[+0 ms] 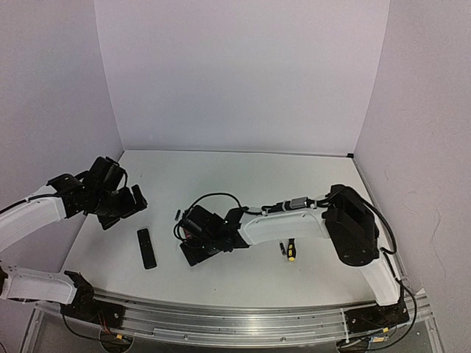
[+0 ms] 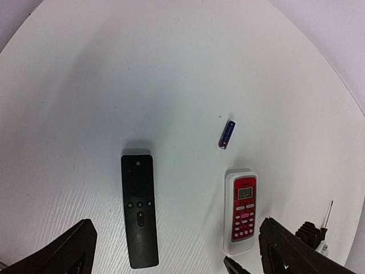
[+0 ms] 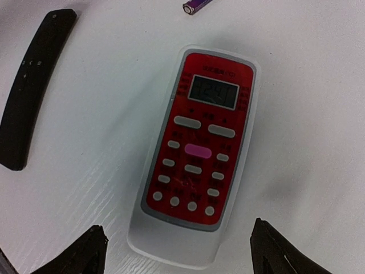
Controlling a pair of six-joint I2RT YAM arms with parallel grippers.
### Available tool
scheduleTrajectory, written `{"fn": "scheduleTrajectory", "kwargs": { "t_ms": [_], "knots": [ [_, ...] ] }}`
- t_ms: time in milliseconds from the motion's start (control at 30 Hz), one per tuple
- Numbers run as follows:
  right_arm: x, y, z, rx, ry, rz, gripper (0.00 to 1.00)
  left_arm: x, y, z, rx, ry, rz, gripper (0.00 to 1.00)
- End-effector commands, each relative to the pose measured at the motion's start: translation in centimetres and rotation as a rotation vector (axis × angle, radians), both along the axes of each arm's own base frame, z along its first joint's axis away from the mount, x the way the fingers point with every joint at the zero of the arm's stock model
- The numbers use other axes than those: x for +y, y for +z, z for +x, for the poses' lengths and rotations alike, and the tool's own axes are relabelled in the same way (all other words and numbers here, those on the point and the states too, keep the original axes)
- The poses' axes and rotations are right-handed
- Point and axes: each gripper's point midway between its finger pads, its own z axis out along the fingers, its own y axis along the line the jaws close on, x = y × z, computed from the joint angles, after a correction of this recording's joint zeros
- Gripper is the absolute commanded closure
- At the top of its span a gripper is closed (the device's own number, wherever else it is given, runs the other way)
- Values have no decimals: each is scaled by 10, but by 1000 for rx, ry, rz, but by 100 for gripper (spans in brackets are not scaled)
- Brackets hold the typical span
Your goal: Unload the batteries from the remote control
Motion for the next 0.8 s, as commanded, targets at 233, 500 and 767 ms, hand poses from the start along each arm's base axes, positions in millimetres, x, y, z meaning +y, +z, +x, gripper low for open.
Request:
{"fn": "scheduleTrajectory", "kwargs": {
  "t_ms": [233, 500, 767],
  "knots": [
    [6, -38, 15, -12, -65, -55, 36, 19, -16, -16, 43, 63, 36, 0],
    [-3, -21, 13, 13, -135, -20, 85, 16, -11, -7, 3, 46, 40, 0],
    [-24, 76, -1, 112, -68, 152, 100, -13, 20, 18, -172, -105, -20, 0]
  ]
}}
